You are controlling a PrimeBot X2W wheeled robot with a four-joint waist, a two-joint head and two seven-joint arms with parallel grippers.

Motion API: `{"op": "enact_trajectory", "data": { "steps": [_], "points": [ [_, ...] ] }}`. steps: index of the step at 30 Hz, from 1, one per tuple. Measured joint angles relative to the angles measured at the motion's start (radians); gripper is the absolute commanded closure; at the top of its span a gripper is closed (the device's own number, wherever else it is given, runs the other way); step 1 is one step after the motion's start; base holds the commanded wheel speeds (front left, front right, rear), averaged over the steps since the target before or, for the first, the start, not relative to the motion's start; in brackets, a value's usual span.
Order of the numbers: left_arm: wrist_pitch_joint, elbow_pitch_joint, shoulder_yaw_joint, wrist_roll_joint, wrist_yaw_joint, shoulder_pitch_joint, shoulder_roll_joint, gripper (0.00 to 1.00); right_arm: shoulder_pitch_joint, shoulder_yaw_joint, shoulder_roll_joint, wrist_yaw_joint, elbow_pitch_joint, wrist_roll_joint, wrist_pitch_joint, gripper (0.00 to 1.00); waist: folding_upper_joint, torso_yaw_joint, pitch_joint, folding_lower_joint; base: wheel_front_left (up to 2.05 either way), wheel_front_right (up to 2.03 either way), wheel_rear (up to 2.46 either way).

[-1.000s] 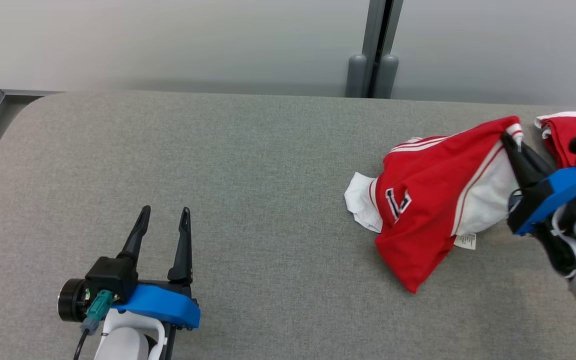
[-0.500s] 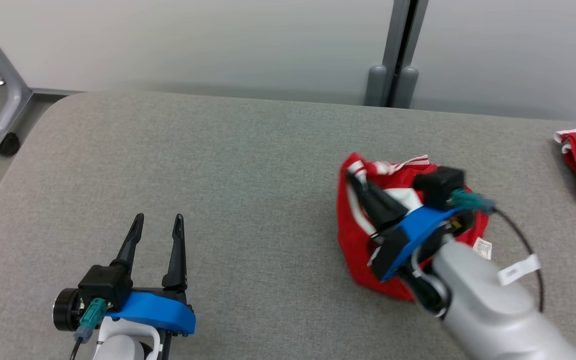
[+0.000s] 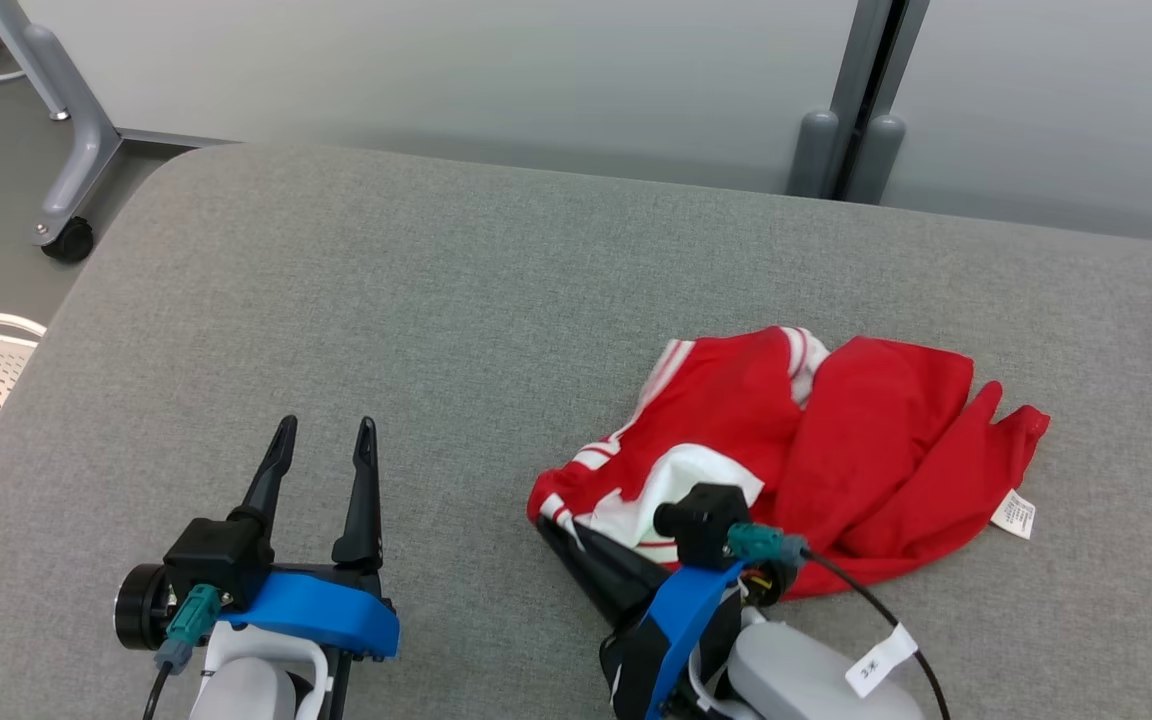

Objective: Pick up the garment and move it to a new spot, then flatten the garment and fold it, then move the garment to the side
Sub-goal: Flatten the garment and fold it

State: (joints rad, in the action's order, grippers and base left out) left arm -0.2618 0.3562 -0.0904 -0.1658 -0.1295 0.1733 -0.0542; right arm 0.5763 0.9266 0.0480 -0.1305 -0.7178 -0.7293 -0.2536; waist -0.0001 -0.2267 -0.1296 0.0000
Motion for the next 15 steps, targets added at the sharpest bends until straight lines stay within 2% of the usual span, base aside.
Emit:
{"op": "enact_trajectory", "data": {
  "steps": [4,5,6,7,11,15],
  "points": [
    [0.0,0.001,0.004,0.0,0.0,0.005,0.001,0.0,-0.02,0.077,0.002,0.0,0.023,-0.038,-0.004,1.0,0.0,0.002,-0.003,0.0001,0.0,0.0,0.0],
    [0.0,0.003,0.004,0.0,0.0,0.006,0.001,0.0,-0.027,0.095,0.002,0.0,0.027,-0.045,-0.005,0.88,0.0,0.004,-0.003,0.0,0.0,0.0,0.0],
    [0.0,0.003,0.005,0.0,0.0,0.005,0.001,0.0,-0.032,0.112,0.002,0.0,0.03,-0.051,-0.005,0.65,0.0,0.007,-0.004,0.0,0.0,0.0,0.0],
    [0.0,0.004,0.006,0.0,0.0,0.005,0.001,0.0,-0.034,0.124,0.002,0.0,0.031,-0.058,-0.005,0.0,0.0001,0.009,-0.004,0.0,0.0,0.0,0.0],
    [0.0,0.007,0.01,0.001,0.0,0.007,0.002,0.0,-0.031,0.147,0.0,0.0,0.042,-0.067,-0.007,0.0,0.0001,0.027,-0.002,0.0001,0.0,0.0,0.0],
    [0.0,0.007,0.017,0.008,0.0,0.007,0.002,0.0,-0.014,0.076,0.001,0.0,0.061,-0.028,-0.008,0.0,0.0,0.049,0.006,0.0001,0.0,0.0,0.0]
  ]
}}
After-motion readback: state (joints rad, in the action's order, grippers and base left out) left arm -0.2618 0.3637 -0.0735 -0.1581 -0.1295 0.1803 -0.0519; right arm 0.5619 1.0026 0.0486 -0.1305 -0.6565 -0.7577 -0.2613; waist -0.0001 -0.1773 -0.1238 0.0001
